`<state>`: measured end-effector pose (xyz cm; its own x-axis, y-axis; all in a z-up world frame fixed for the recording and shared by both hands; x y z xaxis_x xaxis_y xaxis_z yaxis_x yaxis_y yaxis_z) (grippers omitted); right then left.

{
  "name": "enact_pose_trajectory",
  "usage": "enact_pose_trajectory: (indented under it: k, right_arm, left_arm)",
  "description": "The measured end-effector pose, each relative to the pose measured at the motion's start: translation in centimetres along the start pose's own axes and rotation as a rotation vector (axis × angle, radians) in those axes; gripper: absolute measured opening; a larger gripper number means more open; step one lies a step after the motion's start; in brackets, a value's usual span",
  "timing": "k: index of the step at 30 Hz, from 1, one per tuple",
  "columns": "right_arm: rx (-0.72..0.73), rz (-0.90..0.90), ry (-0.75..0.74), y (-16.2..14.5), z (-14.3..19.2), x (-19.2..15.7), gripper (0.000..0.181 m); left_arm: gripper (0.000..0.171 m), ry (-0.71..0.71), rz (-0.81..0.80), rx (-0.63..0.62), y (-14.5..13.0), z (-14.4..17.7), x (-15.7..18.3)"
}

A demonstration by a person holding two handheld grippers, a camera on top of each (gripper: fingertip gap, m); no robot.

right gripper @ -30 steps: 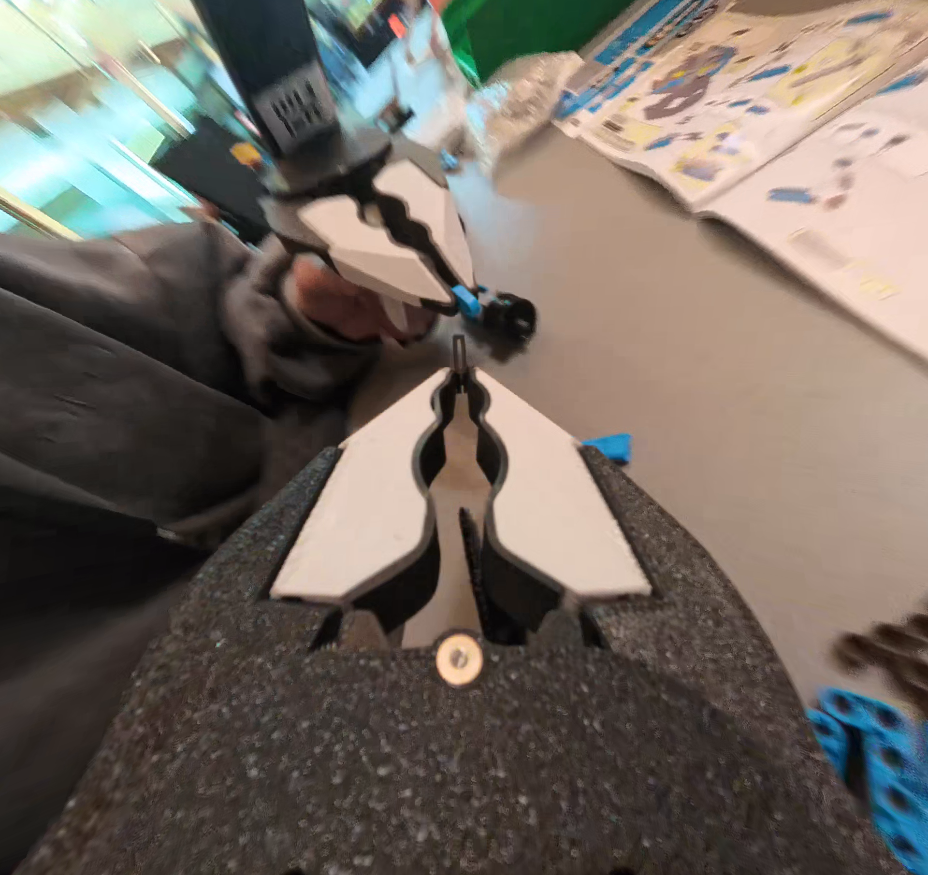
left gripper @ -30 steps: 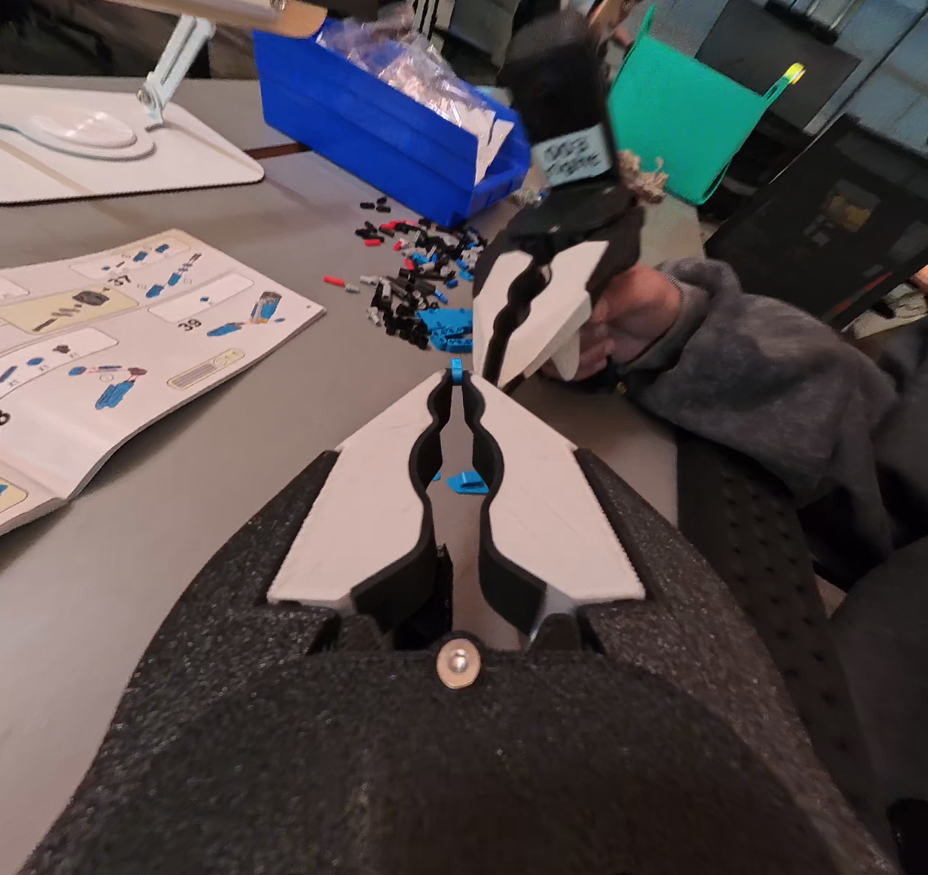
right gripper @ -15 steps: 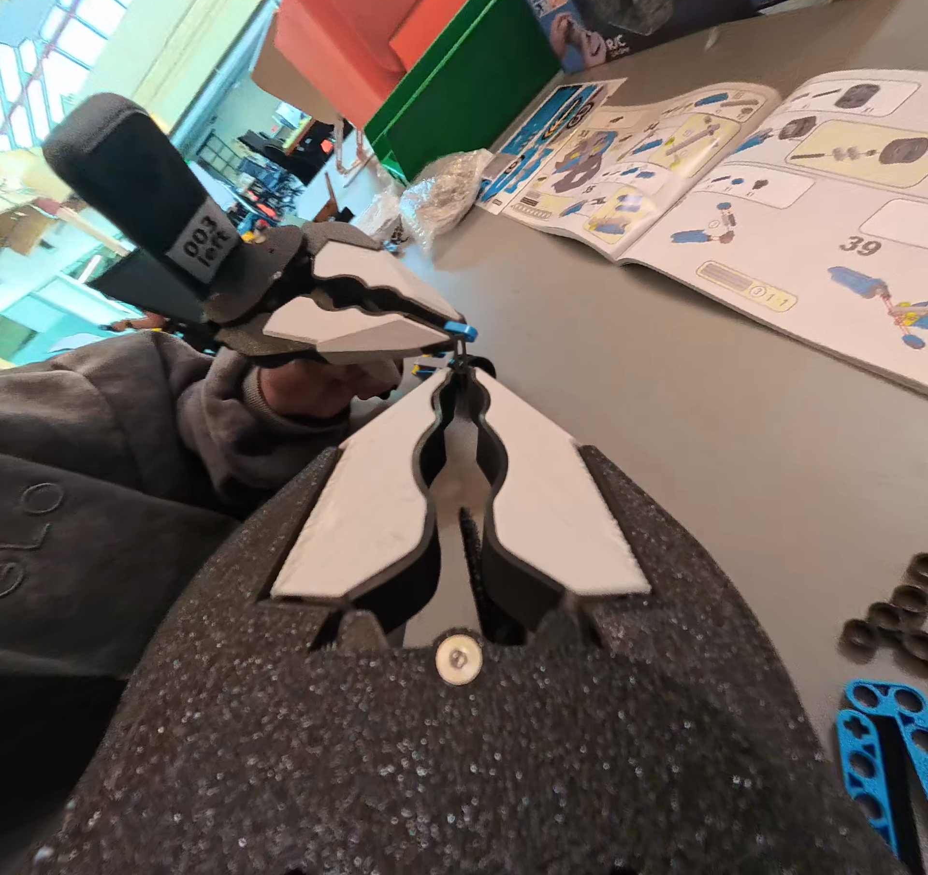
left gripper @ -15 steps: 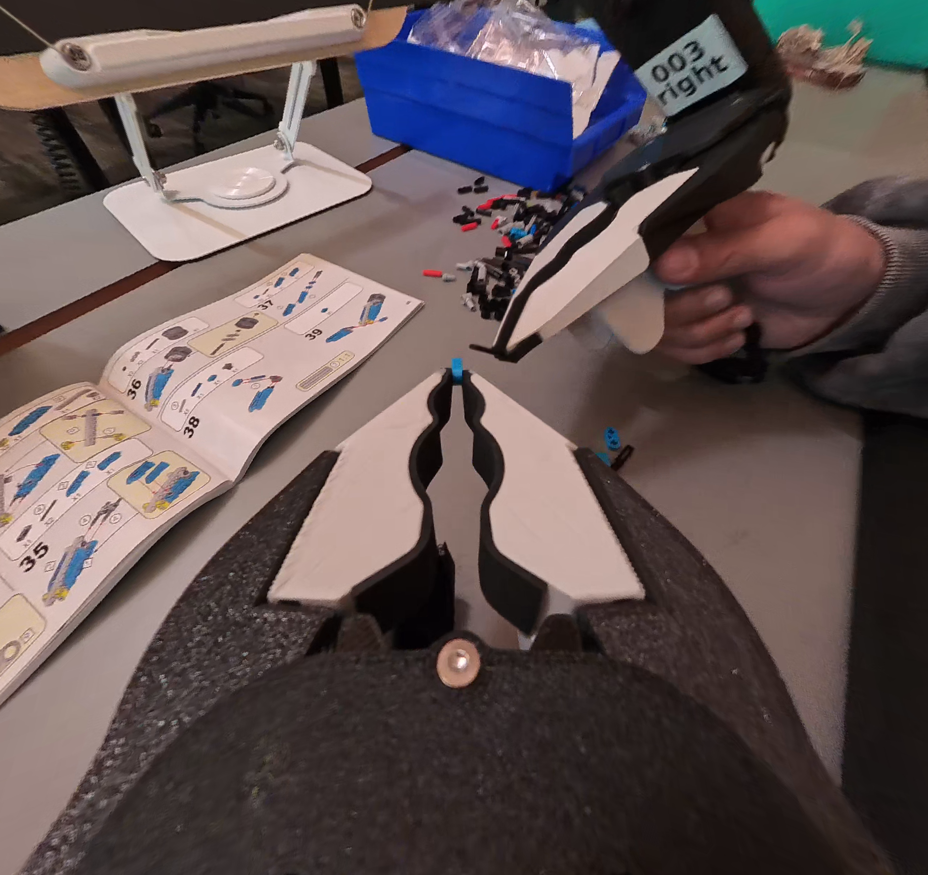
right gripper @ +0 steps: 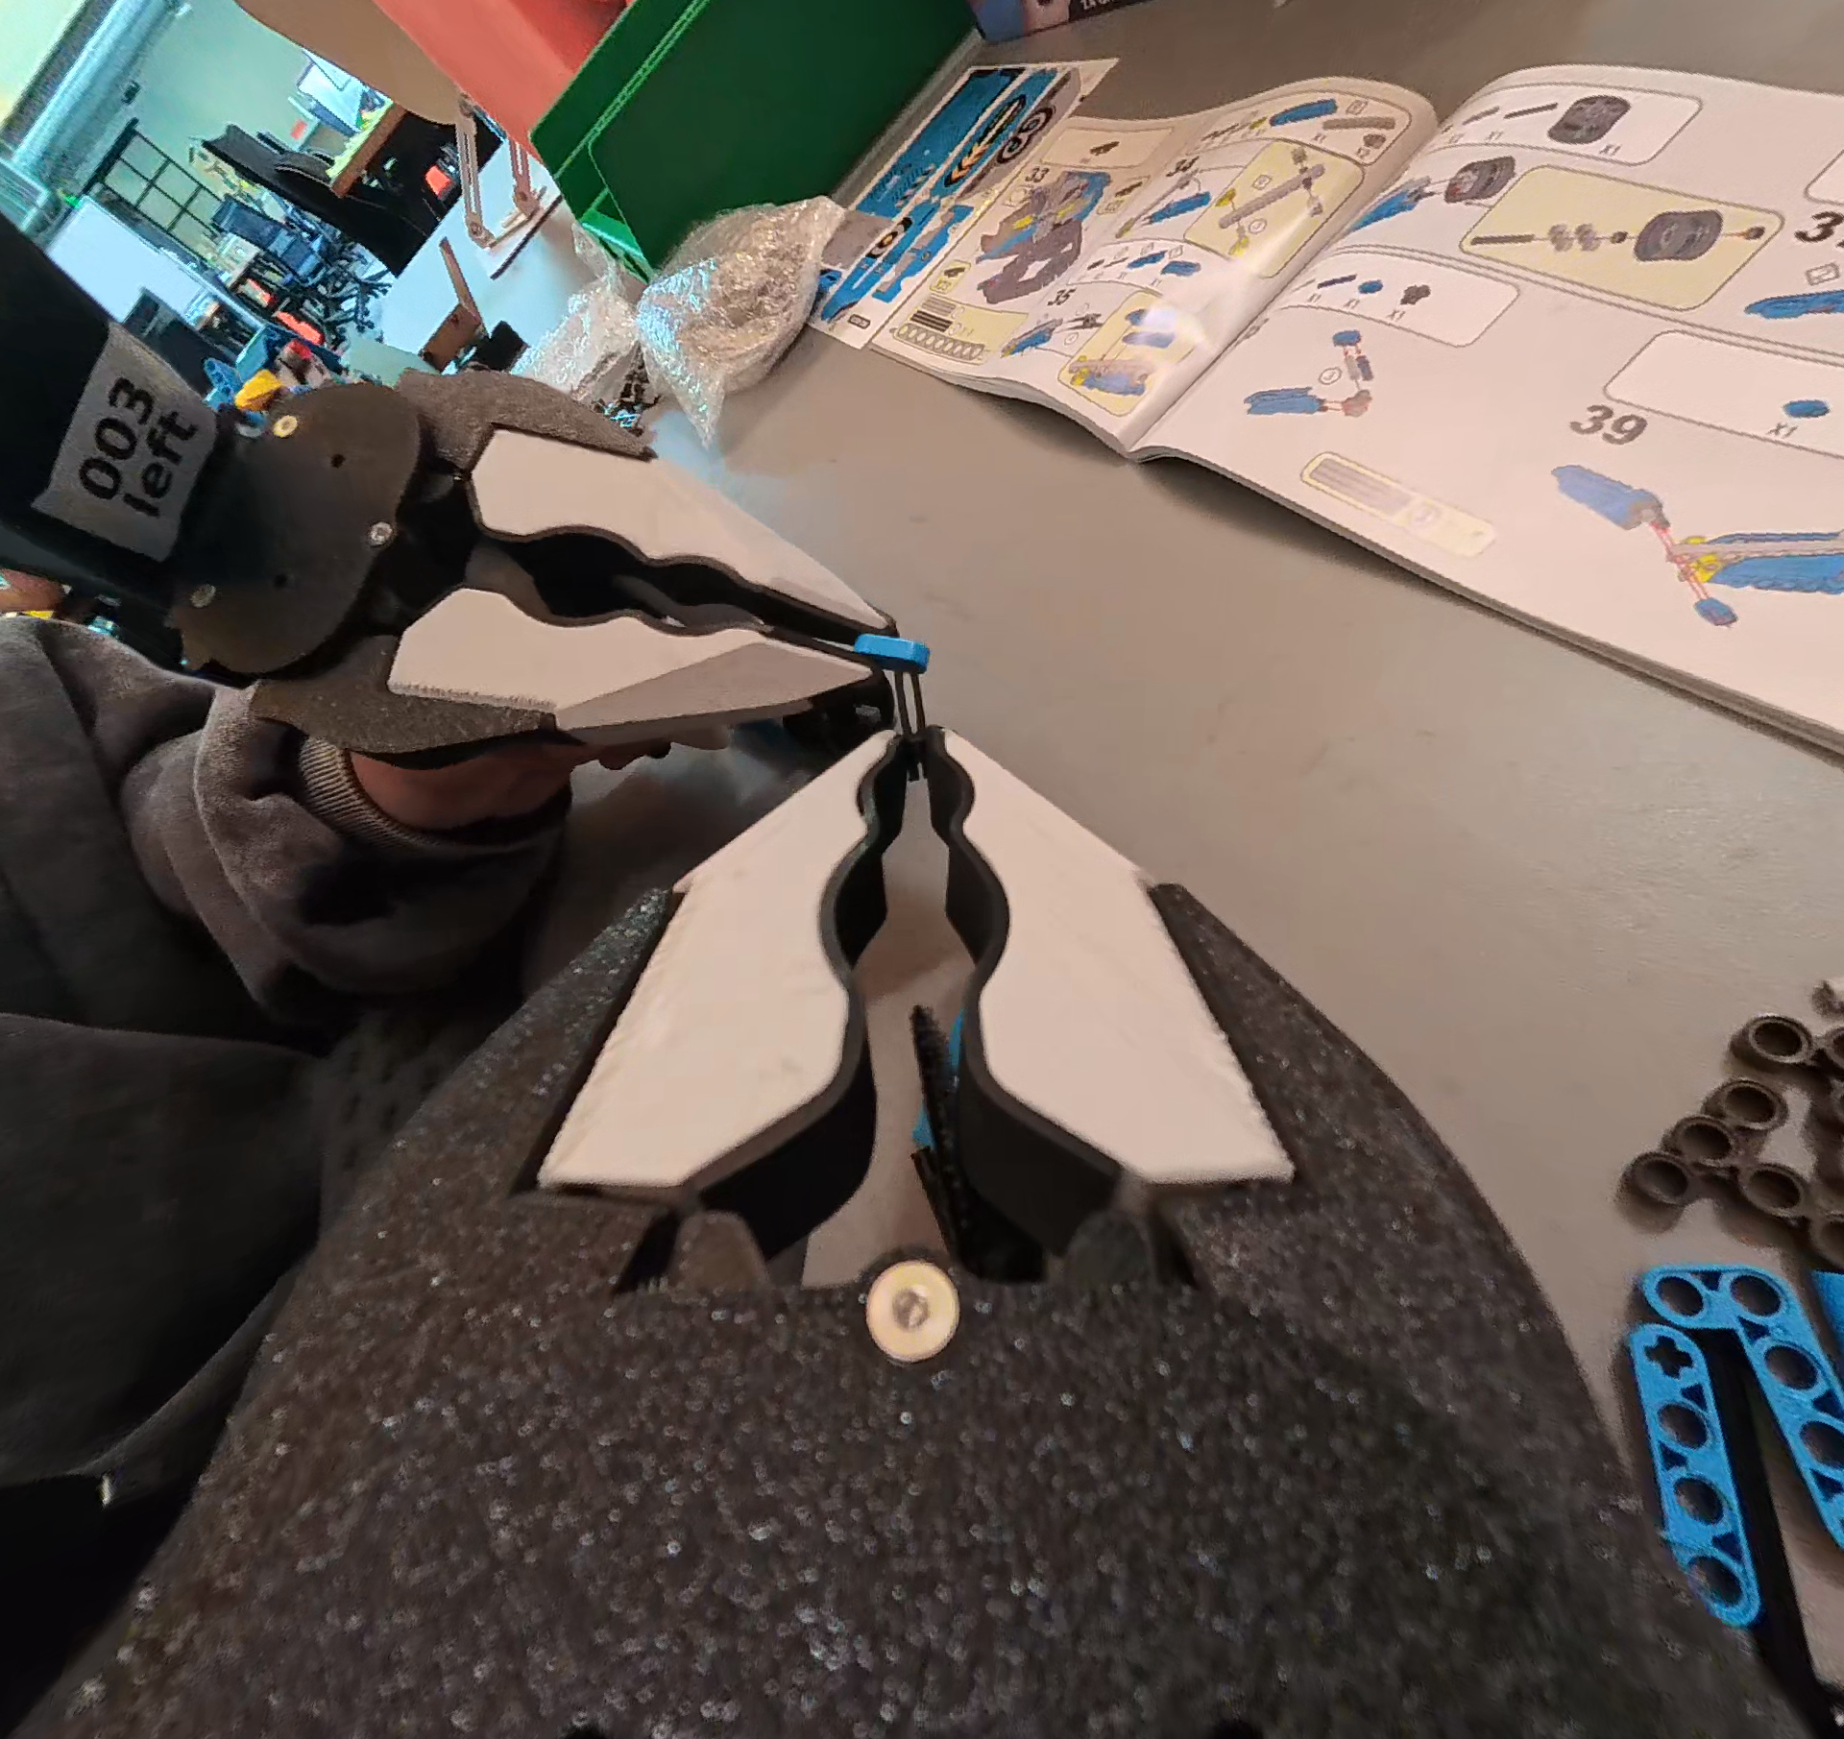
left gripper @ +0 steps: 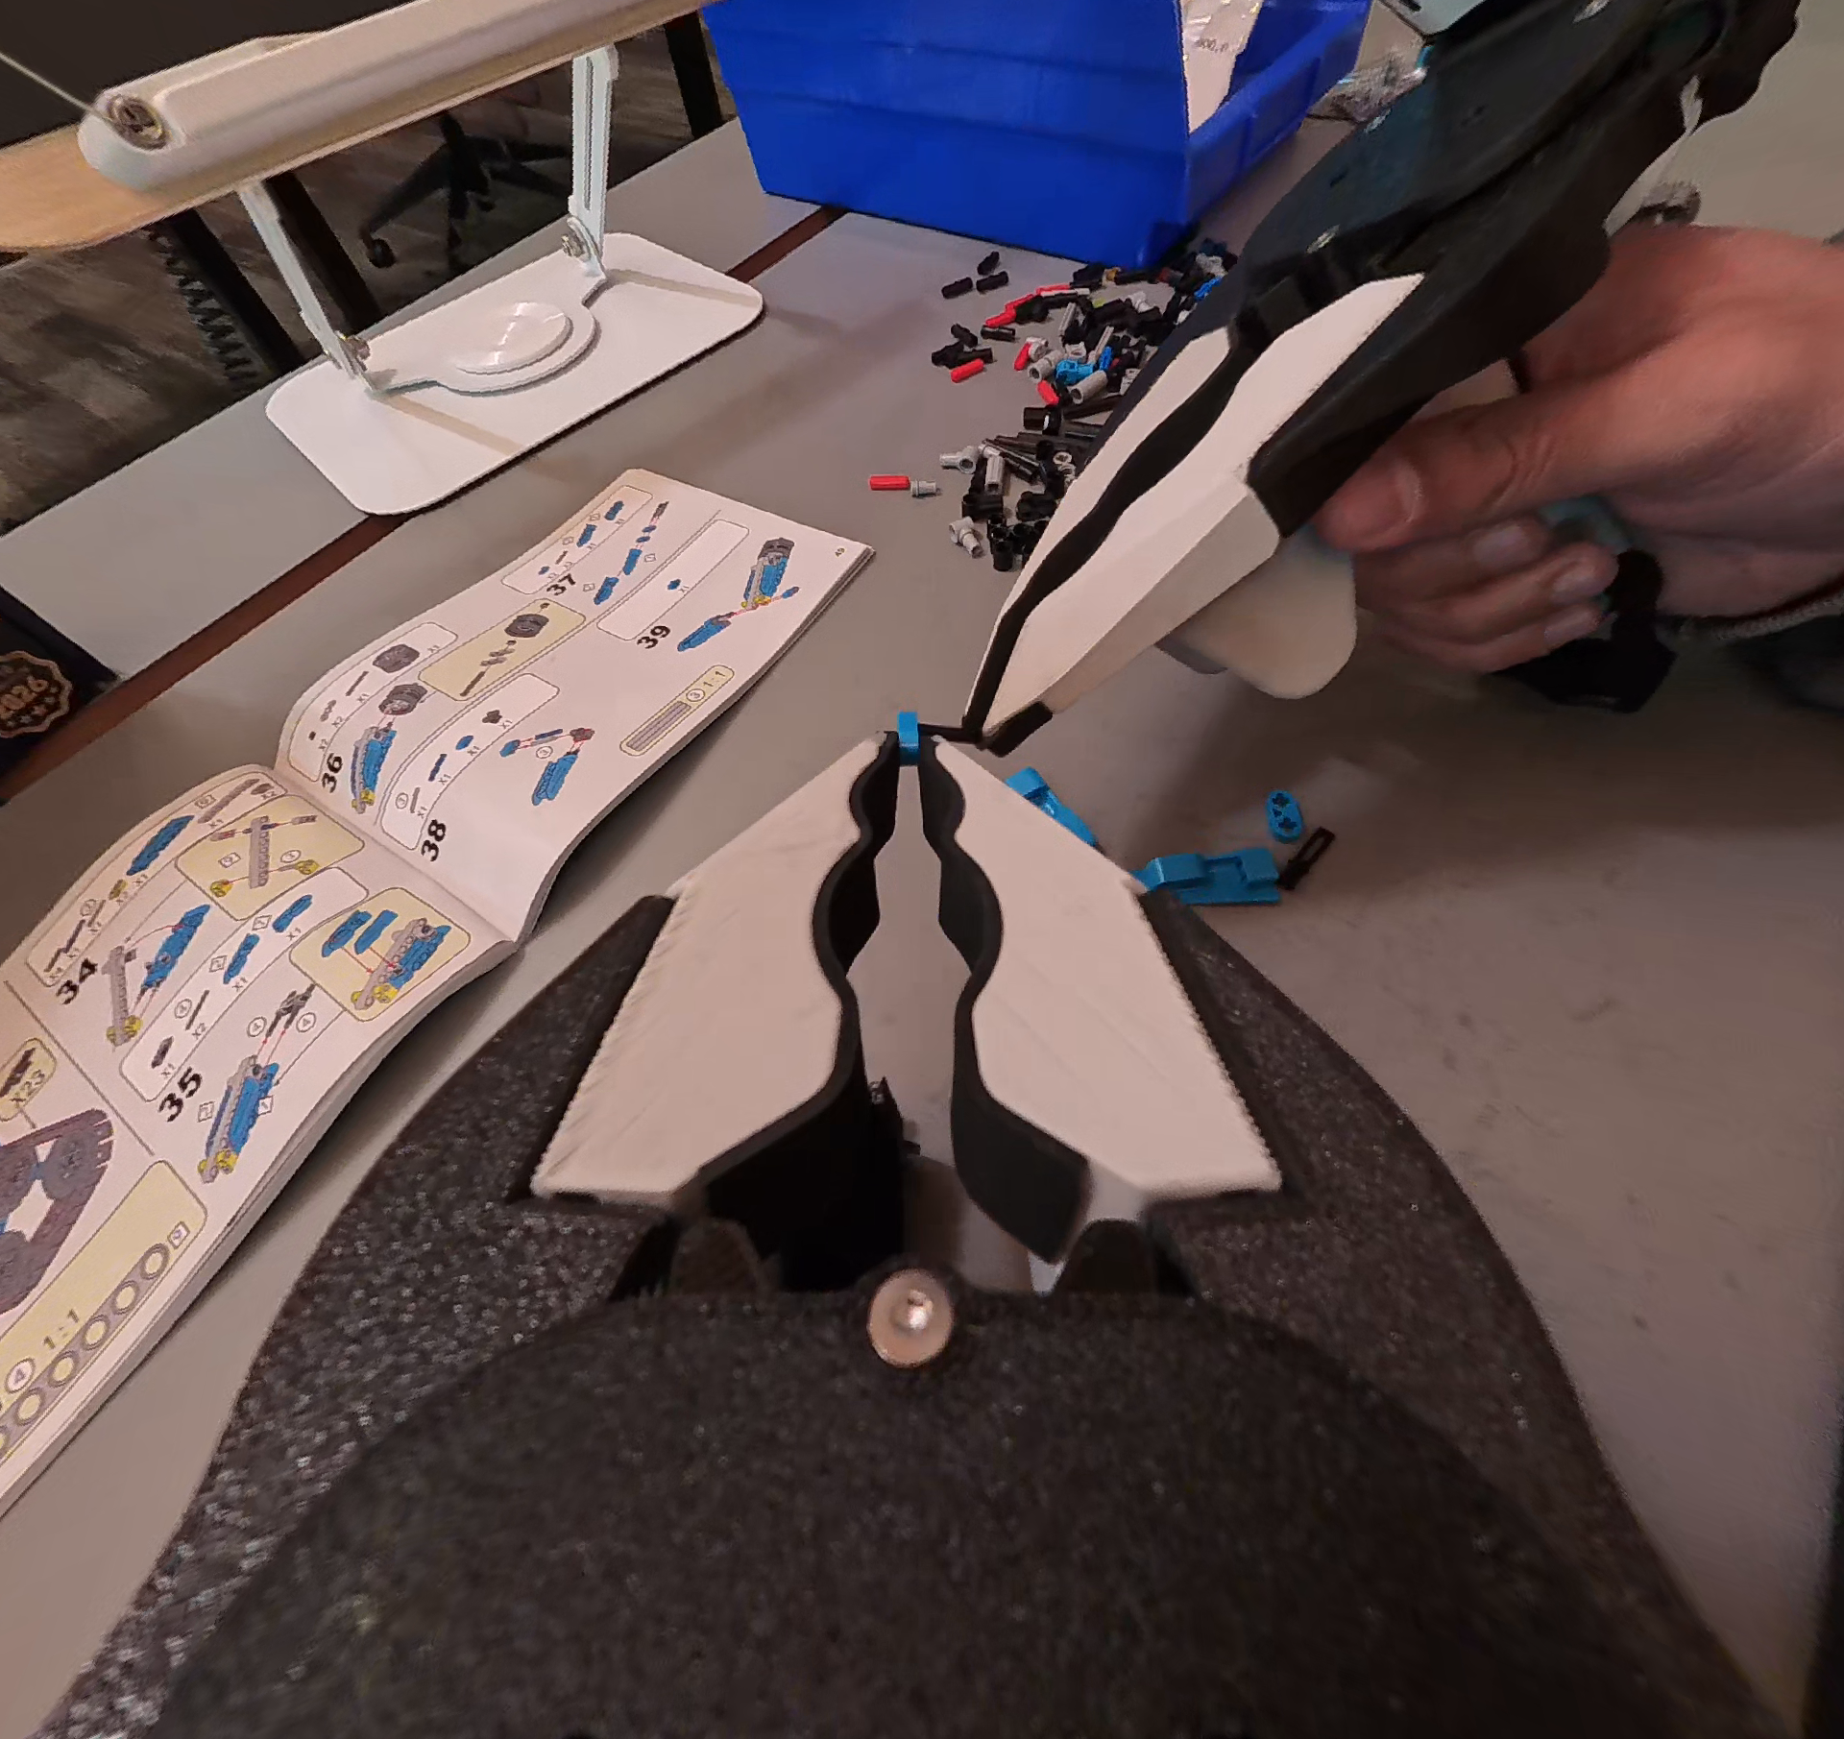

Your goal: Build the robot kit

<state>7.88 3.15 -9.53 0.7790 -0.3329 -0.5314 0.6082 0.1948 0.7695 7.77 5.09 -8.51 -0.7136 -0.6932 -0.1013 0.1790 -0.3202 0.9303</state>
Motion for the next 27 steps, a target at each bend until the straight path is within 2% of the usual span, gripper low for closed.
enact_pose_trajectory:
  k: [6,13,17,22,27]
  right_arm:
    - [-0.022,0.040,-0.060,-0.3,-0.1,0.2,0.003]
    - [-0.033,0.036,-0.074,-0.5,0.0,0.2,0.003]
    - [-0.048,0.040,-0.078,-0.8,-0.2,0.1,0.003]
    - [-0.062,0.036,-0.072,-1.0,-0.2,0.2,0.003]
    - [-0.072,0.062,-0.079,-1.1,-0.2,0.2,0.002]
  left_arm:
    - [0.003,0.058,-0.130,-0.033,-0.3,-0.2,0.1]
    - [0.003,0.176,-0.425,-0.075,-0.5,-0.4,0.4]
    - [0.003,0.175,-0.432,-0.084,-0.6,-0.5,0.6]
    - [0.003,0.201,-0.568,-0.112,-0.9,-0.5,0.8]
    - [0.002,0.160,-0.504,-0.108,-1.0,-0.4,0.8]
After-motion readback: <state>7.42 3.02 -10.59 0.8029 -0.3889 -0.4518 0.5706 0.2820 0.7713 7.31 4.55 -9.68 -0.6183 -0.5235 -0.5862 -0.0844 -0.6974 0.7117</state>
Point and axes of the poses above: each gripper's, where its closed fingertips meet, z back along the fingers, y out of its top, x = y × z across the jaws, the point moved 1 cm from there along z, back along the fingers, and after that the axes turned 4 degrees about x, right-handed, at the moved point
